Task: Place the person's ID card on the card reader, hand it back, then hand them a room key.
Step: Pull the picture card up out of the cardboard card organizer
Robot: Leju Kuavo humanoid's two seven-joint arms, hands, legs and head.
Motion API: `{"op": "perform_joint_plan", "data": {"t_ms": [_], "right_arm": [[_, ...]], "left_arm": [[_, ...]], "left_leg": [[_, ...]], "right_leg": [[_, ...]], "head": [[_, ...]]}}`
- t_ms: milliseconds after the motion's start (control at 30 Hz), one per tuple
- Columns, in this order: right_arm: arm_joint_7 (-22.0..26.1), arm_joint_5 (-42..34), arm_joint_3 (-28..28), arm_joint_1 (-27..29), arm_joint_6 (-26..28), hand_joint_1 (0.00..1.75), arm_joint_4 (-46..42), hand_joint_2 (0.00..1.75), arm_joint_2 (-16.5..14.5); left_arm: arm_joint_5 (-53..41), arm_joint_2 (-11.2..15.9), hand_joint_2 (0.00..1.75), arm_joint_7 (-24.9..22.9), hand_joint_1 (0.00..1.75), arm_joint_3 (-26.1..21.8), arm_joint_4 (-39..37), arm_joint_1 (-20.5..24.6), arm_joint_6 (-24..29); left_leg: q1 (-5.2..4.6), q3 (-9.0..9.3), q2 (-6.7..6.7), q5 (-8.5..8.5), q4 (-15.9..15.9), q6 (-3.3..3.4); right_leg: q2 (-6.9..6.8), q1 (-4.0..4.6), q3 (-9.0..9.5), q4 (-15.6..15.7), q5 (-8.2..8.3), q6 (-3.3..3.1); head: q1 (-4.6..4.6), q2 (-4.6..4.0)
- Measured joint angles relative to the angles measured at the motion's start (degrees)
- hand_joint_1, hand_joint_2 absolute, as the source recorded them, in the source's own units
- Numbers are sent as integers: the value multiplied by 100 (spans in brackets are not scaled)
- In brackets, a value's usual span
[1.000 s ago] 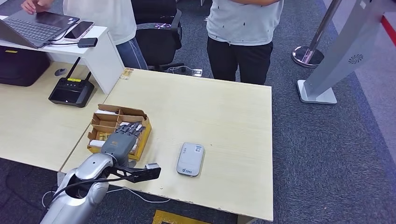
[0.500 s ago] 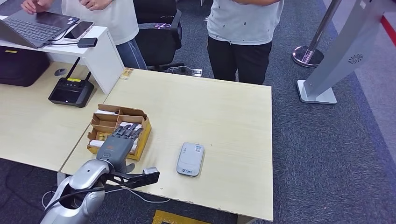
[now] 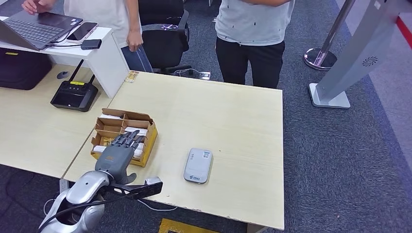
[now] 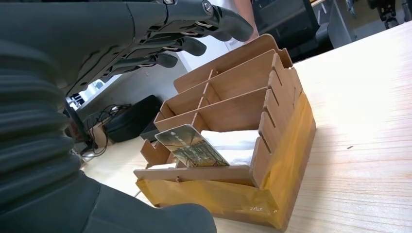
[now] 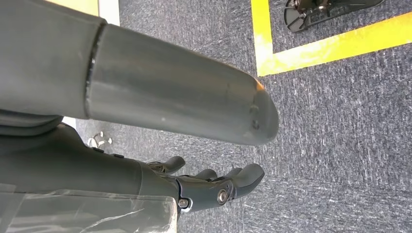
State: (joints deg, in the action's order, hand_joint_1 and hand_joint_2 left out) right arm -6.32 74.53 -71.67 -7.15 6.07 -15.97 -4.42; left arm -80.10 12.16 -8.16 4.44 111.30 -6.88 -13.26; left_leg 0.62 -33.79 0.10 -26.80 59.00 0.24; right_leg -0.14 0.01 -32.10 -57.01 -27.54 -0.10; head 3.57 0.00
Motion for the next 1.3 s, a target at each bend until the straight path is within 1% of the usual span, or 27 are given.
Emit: {"op": "perform_joint_plan", "data": {"t_ms": [100,233,433,667,833,933,1300], "right_arm": [[-4,-16,0,2,9,0,-7,0,0],[-21,-34,0,5,29,0,-11,0,0],[-37,-66,0,15,59,0,-22,0,0],[-56,-76,0,17,70,0,-41,0,0],[-63,-60,2,17,61,0,-57,0,0],[-50,-20,12,14,55,0,-61,0,0],[-16,101,133,11,-1,0,-60,0,21]], "left_arm": [[-81,-37,175,-8,0,-52,31,-69,36],[-222,-174,175,-11,0,-224,107,-253,95],[-358,-506,175,9,0,-632,235,-571,215],[-829,-849,175,53,0,-1087,251,-694,343],[-928,-990,175,151,0,-1403,249,-659,340],[-957,-1043,175,215,0,-1514,216,-550,329],[-765,-1098,175,423,0,-1561,-223,7,146]], "left_leg": [[0,0,0,0,0,0],[0,0,1,-3,0,0],[0,-1,1,-4,-1,0],[0,0,1,-4,-1,1],[0,1,1,-4,-1,0],[0,0,0,-4,-1,0],[0,1,-1,-4,0,0]], "right_leg": [[1,0,0,0,0,0],[1,0,-1,0,-1,0],[0,0,-1,1,-2,0],[0,0,-1,1,-1,0],[0,0,-1,1,-1,0],[-2,0,-1,1,-1,0],[-2,0,0,1,0,0]], "head": [[0,0],[-1,0],[0,0],[0,0],[1,0],[1,0],[1,0]]}}
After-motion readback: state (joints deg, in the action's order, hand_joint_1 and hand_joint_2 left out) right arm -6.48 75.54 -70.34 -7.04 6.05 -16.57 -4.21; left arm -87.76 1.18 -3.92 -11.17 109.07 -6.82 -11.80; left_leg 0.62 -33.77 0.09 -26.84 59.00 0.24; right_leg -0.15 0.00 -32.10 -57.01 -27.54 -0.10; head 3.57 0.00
